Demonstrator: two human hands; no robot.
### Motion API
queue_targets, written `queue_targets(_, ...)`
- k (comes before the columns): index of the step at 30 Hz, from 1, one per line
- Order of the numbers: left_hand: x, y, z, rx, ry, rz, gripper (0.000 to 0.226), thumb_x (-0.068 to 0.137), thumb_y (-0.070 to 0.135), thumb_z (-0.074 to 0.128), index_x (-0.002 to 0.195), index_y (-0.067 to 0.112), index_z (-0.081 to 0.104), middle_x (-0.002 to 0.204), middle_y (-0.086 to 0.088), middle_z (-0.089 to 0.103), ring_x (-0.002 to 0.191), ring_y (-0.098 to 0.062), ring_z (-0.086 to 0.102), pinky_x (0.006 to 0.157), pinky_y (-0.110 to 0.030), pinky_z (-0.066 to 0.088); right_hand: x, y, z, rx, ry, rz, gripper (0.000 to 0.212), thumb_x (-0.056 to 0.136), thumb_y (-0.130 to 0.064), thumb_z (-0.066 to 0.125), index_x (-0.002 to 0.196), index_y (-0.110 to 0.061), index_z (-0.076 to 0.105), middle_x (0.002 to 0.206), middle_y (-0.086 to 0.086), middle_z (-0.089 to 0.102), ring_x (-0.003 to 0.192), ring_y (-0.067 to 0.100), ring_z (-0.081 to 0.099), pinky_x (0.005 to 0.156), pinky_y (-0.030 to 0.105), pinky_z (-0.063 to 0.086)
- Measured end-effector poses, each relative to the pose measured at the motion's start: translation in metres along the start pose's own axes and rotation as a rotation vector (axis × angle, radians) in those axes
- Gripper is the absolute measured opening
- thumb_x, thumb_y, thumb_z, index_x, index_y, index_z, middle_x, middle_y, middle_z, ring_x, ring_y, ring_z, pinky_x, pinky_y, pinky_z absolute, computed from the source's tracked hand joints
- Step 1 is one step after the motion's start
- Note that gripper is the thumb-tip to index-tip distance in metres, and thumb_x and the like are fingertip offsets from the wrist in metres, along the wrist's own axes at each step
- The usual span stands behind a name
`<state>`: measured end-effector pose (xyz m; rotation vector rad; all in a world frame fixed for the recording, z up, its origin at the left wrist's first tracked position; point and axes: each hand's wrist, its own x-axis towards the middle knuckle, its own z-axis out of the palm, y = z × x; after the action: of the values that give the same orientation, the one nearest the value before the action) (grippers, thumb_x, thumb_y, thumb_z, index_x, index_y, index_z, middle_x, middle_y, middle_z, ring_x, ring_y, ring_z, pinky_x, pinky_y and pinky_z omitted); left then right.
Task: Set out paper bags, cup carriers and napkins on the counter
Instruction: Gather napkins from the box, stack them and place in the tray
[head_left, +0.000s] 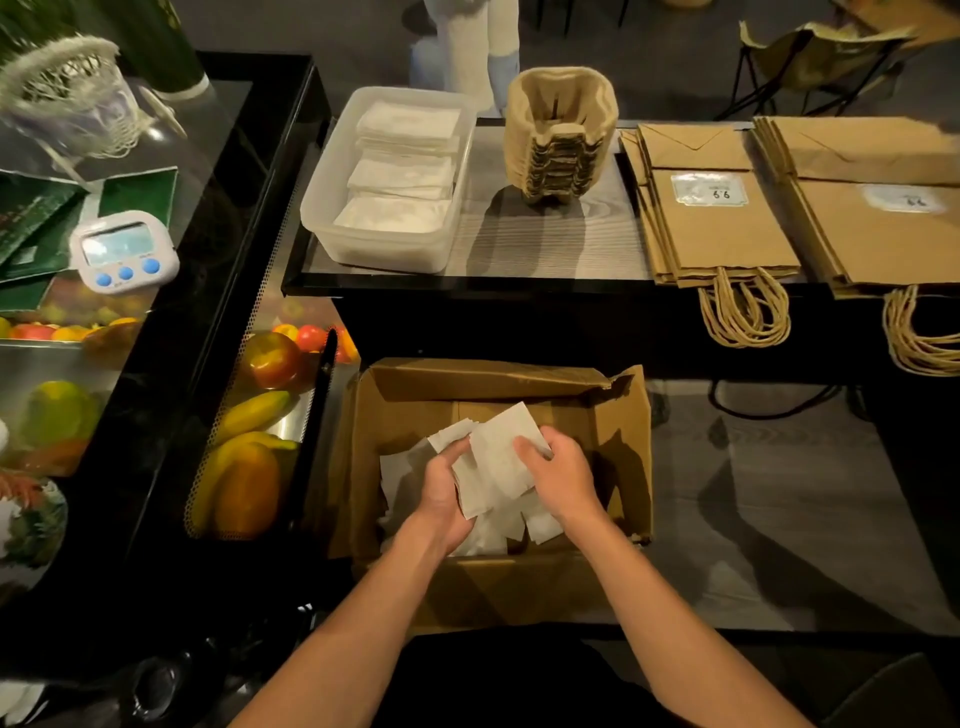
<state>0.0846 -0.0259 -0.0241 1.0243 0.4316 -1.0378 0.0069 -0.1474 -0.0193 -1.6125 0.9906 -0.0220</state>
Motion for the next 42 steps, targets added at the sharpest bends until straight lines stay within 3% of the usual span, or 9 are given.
queue_targets(3, 0.0, 0.001, 0.008, 0.007, -0.014, 0.001, 0.033, 0.104, 0.039, 0.048, 0.121, 0.018, 0.067, 0.099, -0.01, 0.077, 0.097, -0.029, 0.066, 0.081, -0.04, 0.053, -0.002, -0.009, -0.009, 0.048, 0.0, -0.047, 0.025, 0.102, -0.04, 0.057, 0.122, -0.025, 0.057, 0.114, -0.003, 0.063, 0.099, 0.011, 0.063, 0.067, 0.021, 0.054)
queue_targets(10, 0.007, -0.008, 0.019, -0.002, 0.028, 0.006, 0.045, 0.101, 0.043, 0.055, 0.138, 0.018, 0.061, 0.125, -0.018, 0.07, 0.118, -0.035, 0.062, 0.091, -0.044, 0.054, -0.003, -0.013, -0.015, -0.11, -0.149, -0.074, 0.038, 0.104, -0.034, 0.055, 0.139, -0.026, 0.044, 0.126, -0.005, 0.056, 0.108, 0.009, 0.057, 0.085, 0.025, 0.054)
queue_targets(16, 0.016, -0.007, 0.016, -0.041, 0.026, -0.05, 0.065, 0.09, 0.068, 0.059, 0.136, 0.022, 0.064, 0.129, -0.019, 0.068, 0.121, -0.039, 0.063, 0.092, -0.048, 0.056, 0.001, -0.028, -0.038, 0.438, -0.22, 0.024, 0.029, 0.1, -0.02, 0.063, 0.123, -0.035, 0.053, 0.119, -0.014, 0.061, 0.111, 0.008, 0.057, 0.083, 0.022, 0.047)
queue_targets(20, 0.012, -0.006, 0.027, -0.052, -0.095, -0.043, 0.066, 0.092, 0.064, 0.052, 0.134, 0.015, 0.065, 0.127, -0.02, 0.068, 0.115, -0.036, 0.065, 0.096, -0.05, 0.053, 0.01, -0.027, -0.033, 0.064, -0.344, -0.072, 0.037, 0.099, -0.027, 0.064, 0.135, -0.027, 0.055, 0.125, -0.006, 0.066, 0.111, 0.01, 0.063, 0.087, 0.029, 0.058)
queue_targets(26, 0.021, -0.011, 0.026, 0.029, -0.105, -0.037, 0.038, 0.094, 0.031, 0.06, 0.125, 0.01, 0.068, 0.112, -0.019, 0.069, 0.097, -0.031, 0.068, 0.085, -0.046, 0.053, 0.019, -0.008, -0.024, -0.292, -0.14, -0.287, 0.047, 0.105, -0.036, 0.049, 0.152, -0.033, 0.043, 0.146, -0.012, 0.044, 0.126, 0.007, 0.051, 0.099, 0.03, 0.054)
queue_targets(29, 0.027, -0.006, 0.015, 0.047, -0.056, -0.099, 0.034, 0.093, 0.029, 0.056, 0.103, 0.007, 0.08, 0.106, -0.017, 0.073, 0.091, -0.029, 0.068, 0.083, -0.04, 0.049, 0.027, 0.0, -0.037, -0.305, -0.039, -0.189, 0.036, 0.104, -0.024, 0.053, 0.139, -0.034, 0.051, 0.133, -0.009, 0.051, 0.103, -0.001, 0.055, 0.079, 0.013, 0.047)
queue_targets(34, 0.04, -0.006, -0.004, 0.137, 0.086, -0.113, 0.027, 0.091, 0.018, 0.062, 0.116, 0.009, 0.065, 0.092, -0.014, 0.073, 0.086, -0.028, 0.071, 0.089, -0.04, 0.052, 0.035, 0.026, -0.037, -0.891, -0.362, 0.009, 0.036, 0.096, -0.026, 0.067, 0.13, -0.025, 0.056, 0.13, -0.001, 0.061, 0.122, 0.022, 0.059, 0.099, 0.037, 0.051)
queue_targets(38, 0.044, -0.011, -0.011, 0.181, 0.149, -0.112, 0.027, 0.098, 0.022, 0.058, 0.12, 0.01, 0.068, 0.101, -0.014, 0.078, 0.104, -0.029, 0.071, 0.107, -0.044, 0.048, 0.033, 0.036, -0.026, -0.908, -0.374, 0.113, 0.039, 0.092, -0.03, 0.073, 0.125, -0.017, 0.058, 0.127, 0.005, 0.063, 0.12, 0.024, 0.061, 0.102, 0.038, 0.049)
queue_targets(42, 0.044, -0.015, -0.013, 0.222, 0.161, -0.123, 0.026, 0.099, 0.024, 0.057, 0.12, 0.012, 0.067, 0.115, -0.018, 0.074, 0.106, -0.03, 0.07, 0.1, -0.044, 0.051, 0.036, 0.038, -0.024, -0.851, -0.441, 0.19, 0.014, 0.096, -0.023, 0.068, 0.108, -0.018, 0.063, 0.109, 0.001, 0.065, 0.099, 0.018, 0.062, 0.084, 0.027, 0.051)
